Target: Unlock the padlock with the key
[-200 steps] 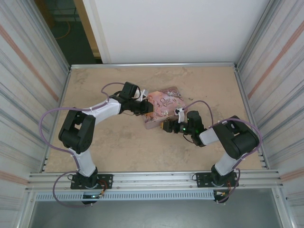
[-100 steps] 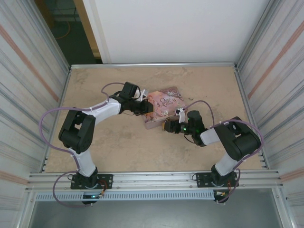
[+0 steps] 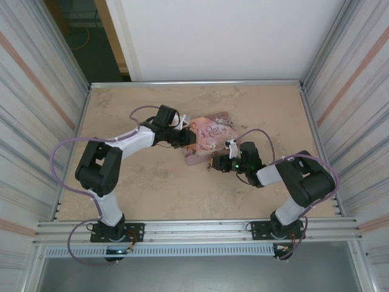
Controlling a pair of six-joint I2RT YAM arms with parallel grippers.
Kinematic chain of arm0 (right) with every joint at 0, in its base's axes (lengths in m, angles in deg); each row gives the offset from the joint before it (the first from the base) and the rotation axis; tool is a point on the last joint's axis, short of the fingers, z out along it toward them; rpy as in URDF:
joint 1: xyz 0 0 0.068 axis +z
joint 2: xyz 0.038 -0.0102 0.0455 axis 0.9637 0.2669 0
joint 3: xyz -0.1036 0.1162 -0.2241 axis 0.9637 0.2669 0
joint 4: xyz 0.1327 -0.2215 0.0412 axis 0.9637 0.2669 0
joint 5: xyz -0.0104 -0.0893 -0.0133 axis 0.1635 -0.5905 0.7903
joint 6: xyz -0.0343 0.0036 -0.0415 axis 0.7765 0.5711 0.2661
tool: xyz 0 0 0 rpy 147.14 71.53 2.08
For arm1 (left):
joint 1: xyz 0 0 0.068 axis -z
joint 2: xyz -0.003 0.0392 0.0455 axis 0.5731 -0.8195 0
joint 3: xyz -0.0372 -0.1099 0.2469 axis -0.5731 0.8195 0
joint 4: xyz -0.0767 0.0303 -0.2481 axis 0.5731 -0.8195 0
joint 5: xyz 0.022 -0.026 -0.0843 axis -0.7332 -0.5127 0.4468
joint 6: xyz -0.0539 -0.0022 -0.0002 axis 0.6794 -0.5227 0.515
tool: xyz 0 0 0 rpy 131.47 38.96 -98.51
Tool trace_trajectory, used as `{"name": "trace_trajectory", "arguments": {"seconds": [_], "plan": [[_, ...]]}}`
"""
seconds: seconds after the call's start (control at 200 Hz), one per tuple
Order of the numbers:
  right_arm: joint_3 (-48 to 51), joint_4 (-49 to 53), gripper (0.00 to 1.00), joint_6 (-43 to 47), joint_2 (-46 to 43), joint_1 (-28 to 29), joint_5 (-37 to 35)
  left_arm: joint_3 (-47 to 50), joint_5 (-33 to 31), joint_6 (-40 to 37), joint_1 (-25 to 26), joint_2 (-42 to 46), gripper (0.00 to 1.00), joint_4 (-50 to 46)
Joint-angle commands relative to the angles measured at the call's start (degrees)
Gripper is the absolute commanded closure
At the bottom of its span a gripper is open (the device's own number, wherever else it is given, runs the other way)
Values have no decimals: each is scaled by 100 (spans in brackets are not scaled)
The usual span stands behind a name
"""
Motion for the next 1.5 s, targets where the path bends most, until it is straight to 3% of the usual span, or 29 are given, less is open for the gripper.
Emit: {"name": "trace_trajectory", "arguments": {"seconds": [0.0,0.406,1.032,1.493], "plan": [[-134,118,76,196,-204,33,162,112,-51,-106,113,-226,84,-226],[-125,180,94,113,-265,-41,150,138,-51,-106,113,-218,84,-224],[196,-464,97,-1127,-380,-305,-206,718,-91,29,183,93,84,-75],[29,-58,97,-2233,-517,-380,-383,960,-168,50,291,251,84,-75]]}}
